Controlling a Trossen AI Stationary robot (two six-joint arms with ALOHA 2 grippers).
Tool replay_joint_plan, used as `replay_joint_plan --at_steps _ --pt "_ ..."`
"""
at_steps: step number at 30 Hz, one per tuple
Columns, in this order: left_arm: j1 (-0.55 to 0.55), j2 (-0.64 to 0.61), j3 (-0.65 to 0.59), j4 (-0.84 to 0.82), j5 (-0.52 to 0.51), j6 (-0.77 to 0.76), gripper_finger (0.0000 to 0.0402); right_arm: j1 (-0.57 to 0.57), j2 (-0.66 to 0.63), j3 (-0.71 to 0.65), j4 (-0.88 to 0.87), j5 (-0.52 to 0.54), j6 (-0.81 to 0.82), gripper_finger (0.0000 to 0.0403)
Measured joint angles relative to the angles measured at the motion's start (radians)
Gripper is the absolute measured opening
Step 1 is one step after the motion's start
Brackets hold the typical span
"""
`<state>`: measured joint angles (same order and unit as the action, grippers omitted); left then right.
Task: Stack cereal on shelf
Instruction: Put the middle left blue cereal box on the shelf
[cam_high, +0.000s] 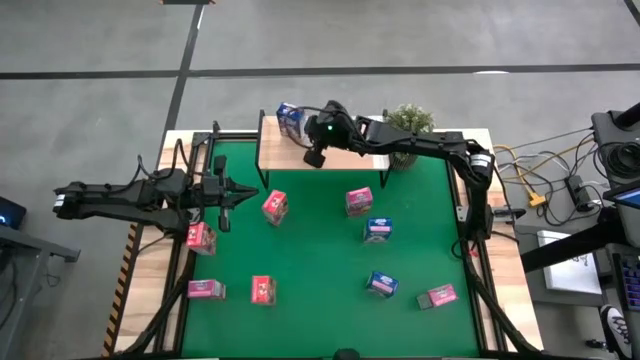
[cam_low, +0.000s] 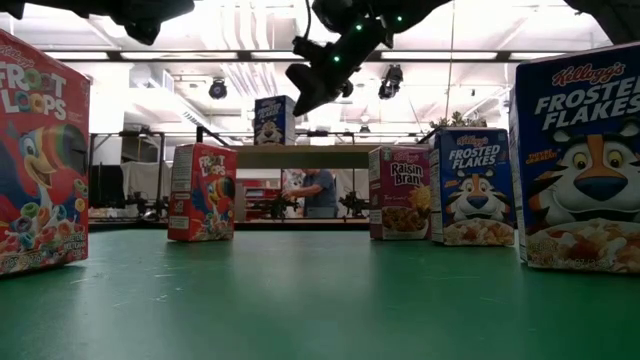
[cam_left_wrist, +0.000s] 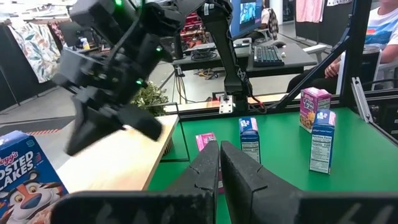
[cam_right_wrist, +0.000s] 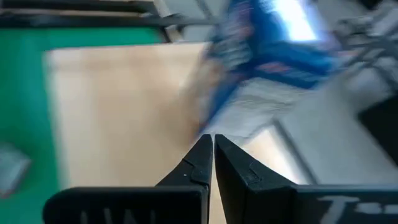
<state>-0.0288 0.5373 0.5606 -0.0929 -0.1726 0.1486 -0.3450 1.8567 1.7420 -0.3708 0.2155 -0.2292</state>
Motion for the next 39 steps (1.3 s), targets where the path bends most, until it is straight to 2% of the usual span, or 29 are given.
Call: replay_joint_plan --at_steps 3,8,12,17,30,39 --pt "0.0 0.0 0.0 0.0 0.0 0.0 0.0 0.017 0.012 -0.009 0.019 -0.069 0.017 0.0009" --pt "0.0 0.0 0.0 0.002 0.0 0.001 0.0 0.028 0.057 -0.025 0.169 -0.064 -0.006 0.0009" --pt "0.0 0.0 0.0 0.004 0.0 0.001 0.0 0.016 0.098 -0.023 0.265 -0.033 -0.018 0.0009" --pt "0.0 0.001 0.0 0.002 0.0 0.001 0.0 -0.002 0.117 -0.015 0.285 0.029 -0.051 0.0009" --pt "0.0 0.0 0.0 0.002 0.0 0.008 0.0 -0.028 0.116 -0.014 0.248 0.048 -0.069 0.0009" --pt "0.0 0.001 0.0 -0.005 0.0 0.008 0.0 -0.03 0.084 -0.014 0.018 0.056 -0.049 0.0009"
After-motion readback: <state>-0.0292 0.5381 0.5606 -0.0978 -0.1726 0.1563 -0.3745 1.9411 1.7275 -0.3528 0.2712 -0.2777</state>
